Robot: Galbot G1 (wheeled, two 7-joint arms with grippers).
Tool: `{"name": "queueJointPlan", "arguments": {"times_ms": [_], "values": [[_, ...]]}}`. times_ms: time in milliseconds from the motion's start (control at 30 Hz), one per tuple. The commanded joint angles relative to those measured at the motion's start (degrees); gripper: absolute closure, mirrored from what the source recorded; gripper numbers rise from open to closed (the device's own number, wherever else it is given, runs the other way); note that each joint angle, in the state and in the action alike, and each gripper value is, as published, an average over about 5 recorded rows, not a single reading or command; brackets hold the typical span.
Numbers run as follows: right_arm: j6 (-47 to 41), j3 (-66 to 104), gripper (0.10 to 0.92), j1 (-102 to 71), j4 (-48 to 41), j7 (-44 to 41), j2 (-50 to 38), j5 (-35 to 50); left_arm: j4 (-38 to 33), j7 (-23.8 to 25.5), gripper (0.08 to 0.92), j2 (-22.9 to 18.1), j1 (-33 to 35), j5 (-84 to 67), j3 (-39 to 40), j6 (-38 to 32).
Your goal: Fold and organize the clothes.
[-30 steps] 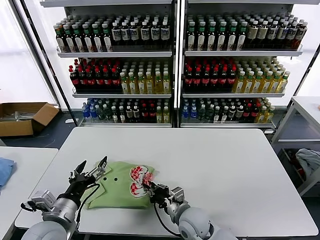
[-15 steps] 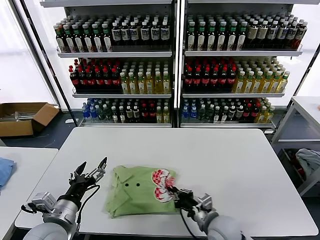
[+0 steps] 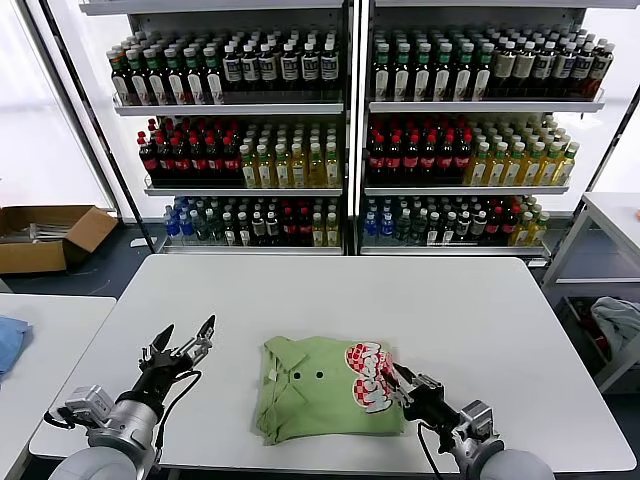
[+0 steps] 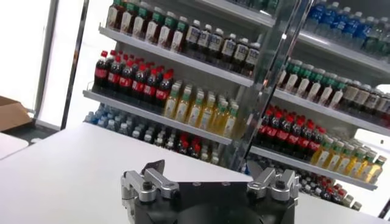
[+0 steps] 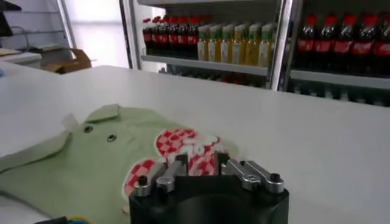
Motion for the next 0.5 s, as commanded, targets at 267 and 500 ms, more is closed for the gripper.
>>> {"name": "queueJointPlan", "arguments": {"times_ms": [267,500], "values": [[-5.83,-12.86,0.395,9.82,-11.07,5.09,14.59,-1.82,-1.61,0.51,0.177,-0.67,1.65,0.39,-0.33,-0.23],[-8.4,-12.3,0.222,7.34,-7.85,8.92,11.22,0.92,-1.92,1.06,0.177,-1.19,3.01,0.43,-1.64,-0.98]]}}
